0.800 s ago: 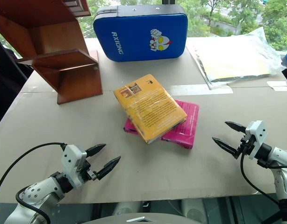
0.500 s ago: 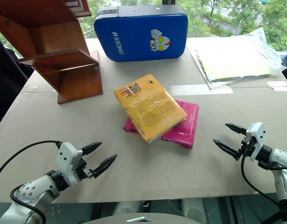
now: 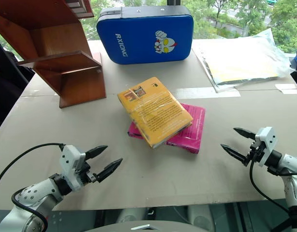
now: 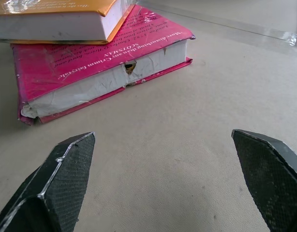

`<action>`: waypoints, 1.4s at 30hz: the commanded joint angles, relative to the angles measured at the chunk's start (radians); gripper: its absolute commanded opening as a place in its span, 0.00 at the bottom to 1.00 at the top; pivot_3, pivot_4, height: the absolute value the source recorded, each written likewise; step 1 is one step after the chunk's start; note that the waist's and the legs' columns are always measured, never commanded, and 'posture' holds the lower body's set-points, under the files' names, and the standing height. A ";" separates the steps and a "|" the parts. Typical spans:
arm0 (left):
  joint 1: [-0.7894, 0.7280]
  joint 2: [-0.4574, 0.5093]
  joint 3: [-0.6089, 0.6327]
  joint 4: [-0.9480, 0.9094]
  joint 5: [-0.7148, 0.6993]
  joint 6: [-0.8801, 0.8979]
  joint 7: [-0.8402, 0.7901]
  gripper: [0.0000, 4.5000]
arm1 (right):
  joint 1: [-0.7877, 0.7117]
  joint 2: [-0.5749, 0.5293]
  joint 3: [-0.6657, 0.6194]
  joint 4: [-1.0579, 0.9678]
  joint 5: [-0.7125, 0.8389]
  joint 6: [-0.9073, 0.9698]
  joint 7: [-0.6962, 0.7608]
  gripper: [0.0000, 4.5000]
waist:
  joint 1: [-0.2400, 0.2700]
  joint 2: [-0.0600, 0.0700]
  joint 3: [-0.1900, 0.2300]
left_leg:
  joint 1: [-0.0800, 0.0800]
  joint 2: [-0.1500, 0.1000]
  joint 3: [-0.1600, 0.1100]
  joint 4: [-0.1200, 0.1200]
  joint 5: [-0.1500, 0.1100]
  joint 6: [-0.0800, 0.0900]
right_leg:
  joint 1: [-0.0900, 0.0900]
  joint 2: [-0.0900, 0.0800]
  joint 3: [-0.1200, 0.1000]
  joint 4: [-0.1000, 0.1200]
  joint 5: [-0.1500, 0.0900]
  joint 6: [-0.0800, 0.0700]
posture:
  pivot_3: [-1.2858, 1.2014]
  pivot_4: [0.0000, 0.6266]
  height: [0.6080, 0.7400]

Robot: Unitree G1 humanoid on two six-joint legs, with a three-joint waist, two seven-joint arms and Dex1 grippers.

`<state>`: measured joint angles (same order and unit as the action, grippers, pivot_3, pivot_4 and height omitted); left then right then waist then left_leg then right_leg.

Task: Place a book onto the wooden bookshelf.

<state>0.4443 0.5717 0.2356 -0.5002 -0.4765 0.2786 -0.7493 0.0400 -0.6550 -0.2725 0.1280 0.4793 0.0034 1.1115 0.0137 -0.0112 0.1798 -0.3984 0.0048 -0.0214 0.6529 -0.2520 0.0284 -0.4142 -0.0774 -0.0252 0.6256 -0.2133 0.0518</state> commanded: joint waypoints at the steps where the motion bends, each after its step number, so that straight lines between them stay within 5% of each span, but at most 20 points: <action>1: -0.002 0.013 0.039 -0.027 -0.028 -0.005 -0.014 0.99 | -0.019 -0.006 -0.013 -0.005 0.007 -0.018 0.012 1.00 | 0.000 0.000 0.000 | 0.000 0.000 0.000 0.000 0.000 0.000 | 0.000 0.000 0.000 0.000 0.000 0.000 | 0.52 0.24 1.00; 6: -0.014 0.058 0.095 -0.025 -0.059 -0.022 -0.069 0.99 | -0.119 -0.009 0.021 -0.041 -0.007 0.102 -0.079 1.00 | -0.004 0.000 0.000 | 0.001 0.000 0.001 0.000 0.000 0.000 | 0.000 0.001 0.001 0.001 0.002 -0.003 | 0.52 0.24 1.00; 12: -0.100 0.211 0.236 0.046 -0.185 0.026 -0.242 0.99 | -0.585 0.060 0.216 0.138 -0.189 0.291 -0.273 1.00 | -0.028 -0.001 0.001 | 0.003 0.003 0.006 0.002 0.001 -0.002 | -0.002 0.008 0.006 0.003 0.006 -0.006 | 0.52 0.24 1.00; 18: -0.123 0.332 0.362 0.104 -0.310 0.111 -0.398 1.00 | -0.928 0.224 0.316 0.521 -0.307 0.191 -0.317 0.49 | -0.032 -0.003 0.001 | -0.002 0.006 0.013 -0.001 0.002 -0.002 | -0.007 0.012 0.009 0.001 0.010 -0.006 | 0.52 0.24 1.00; 21: -0.120 0.347 0.417 0.118 -0.333 0.136 -0.430 1.00 | -1.041 0.307 0.347 0.688 -0.352 0.114 -0.313 0.12 | -0.035 -0.003 0.001 | -0.003 0.006 0.015 -0.001 0.002 -0.003 | -0.009 0.012 0.011 0.001 0.010 -0.006 | 0.52 0.24 1.00; 23: -0.116 0.346 0.444 0.116 -0.344 0.150 -0.435 1.00 | -1.085 0.352 0.357 0.753 -0.365 0.081 -0.301 0.01 | -0.037 -0.003 0.002 | -0.003 0.006 0.017 -0.002 0.001 -0.003 | -0.009 0.011 0.011 0.000 0.010 -0.005 | 0.52 0.24 1.00; 31: -0.050 0.311 0.531 0.057 -0.366 0.189 -0.432 1.00 | -1.120 0.463 0.403 0.825 -0.403 0.012 -0.177 0.01 | -0.051 -0.003 0.002 | -0.002 0.006 0.014 -0.002 0.001 -0.004 | -0.009 0.011 0.012 0.001 0.010 -0.006 | 0.52 0.24 1.00; 42: -0.023 0.281 0.519 0.048 -0.354 0.191 -0.437 1.00 | -1.037 0.464 0.436 0.628 -0.392 0.108 -0.058 0.01 | -0.055 -0.003 0.002 | 0.001 0.006 0.014 -0.002 0.002 -0.005 | -0.009 0.012 0.014 0.006 0.010 -0.006 | 0.52 0.24 1.00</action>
<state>0.4174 0.8562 0.7374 -0.4325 -0.8189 0.4746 -1.1771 -0.9948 -0.1882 0.1618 0.8175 0.0779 0.0958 1.0386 -0.0413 -0.0140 0.1815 -0.3972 0.0108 -0.0077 0.6514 -0.2504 0.0233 -0.4235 -0.0657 -0.0115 0.6321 -0.2032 0.0458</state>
